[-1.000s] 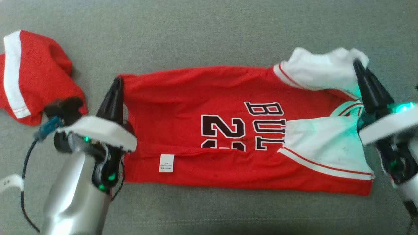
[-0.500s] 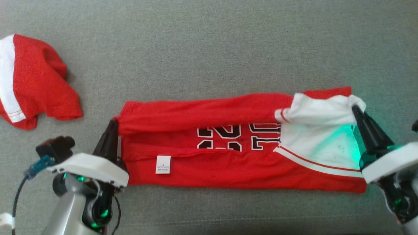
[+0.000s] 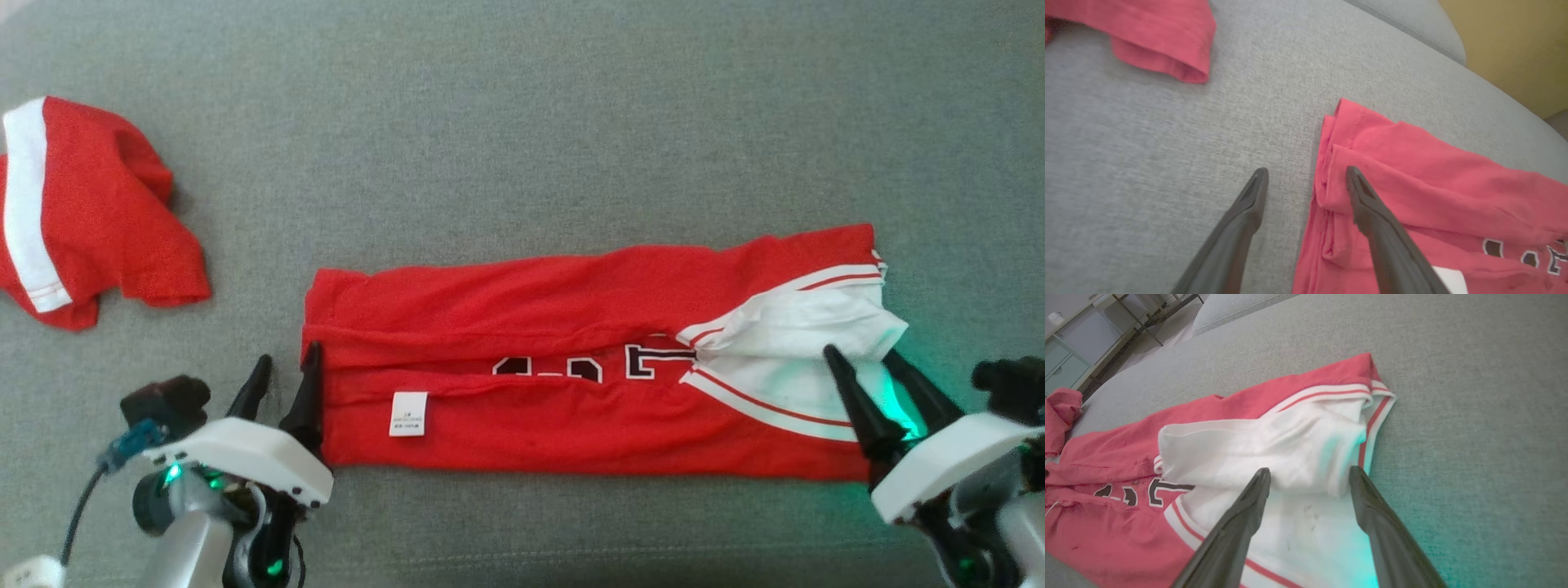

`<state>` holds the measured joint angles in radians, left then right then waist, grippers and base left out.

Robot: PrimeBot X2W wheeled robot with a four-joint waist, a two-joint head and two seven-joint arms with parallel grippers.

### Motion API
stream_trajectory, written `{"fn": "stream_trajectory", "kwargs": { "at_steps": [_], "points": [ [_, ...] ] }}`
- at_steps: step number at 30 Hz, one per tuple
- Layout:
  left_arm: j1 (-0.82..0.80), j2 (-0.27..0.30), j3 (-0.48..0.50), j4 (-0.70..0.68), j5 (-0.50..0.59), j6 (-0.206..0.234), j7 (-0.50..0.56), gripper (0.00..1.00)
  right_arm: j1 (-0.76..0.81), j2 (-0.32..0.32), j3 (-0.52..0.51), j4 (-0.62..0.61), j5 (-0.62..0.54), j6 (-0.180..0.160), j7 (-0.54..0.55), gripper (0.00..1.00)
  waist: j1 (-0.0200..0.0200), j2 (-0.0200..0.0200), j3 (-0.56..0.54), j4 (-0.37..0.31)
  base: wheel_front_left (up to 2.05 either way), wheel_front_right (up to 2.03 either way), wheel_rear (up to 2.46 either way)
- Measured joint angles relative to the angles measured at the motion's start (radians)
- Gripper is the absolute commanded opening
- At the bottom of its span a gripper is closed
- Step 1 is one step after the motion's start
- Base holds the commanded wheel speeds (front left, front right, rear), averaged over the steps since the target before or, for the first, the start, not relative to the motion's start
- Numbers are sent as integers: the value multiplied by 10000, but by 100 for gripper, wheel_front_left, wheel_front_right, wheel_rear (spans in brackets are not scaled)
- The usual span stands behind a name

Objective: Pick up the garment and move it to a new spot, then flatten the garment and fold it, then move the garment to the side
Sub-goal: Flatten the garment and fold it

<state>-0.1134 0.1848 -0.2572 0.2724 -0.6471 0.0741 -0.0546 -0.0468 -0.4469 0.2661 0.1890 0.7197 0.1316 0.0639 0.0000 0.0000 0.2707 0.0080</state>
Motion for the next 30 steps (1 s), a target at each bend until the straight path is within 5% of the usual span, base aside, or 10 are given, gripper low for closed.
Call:
{"fn": "stream_trajectory", "kwargs": {
  "at_steps": [14,30],
  "points": [
    [496,6,-178,-1231,1728,1195,-1781,100,449,1971,-1990,-2079,-2838,-2,-274,100,0,0,-875,-6,0,0,0],
    [1351,155,-286,-2199,2677,1243,-1946,100,1365,3033,-2466,-3373,-4698,0,-389,100,0,0,-1663,-28,0,0,0]
  ]
}}
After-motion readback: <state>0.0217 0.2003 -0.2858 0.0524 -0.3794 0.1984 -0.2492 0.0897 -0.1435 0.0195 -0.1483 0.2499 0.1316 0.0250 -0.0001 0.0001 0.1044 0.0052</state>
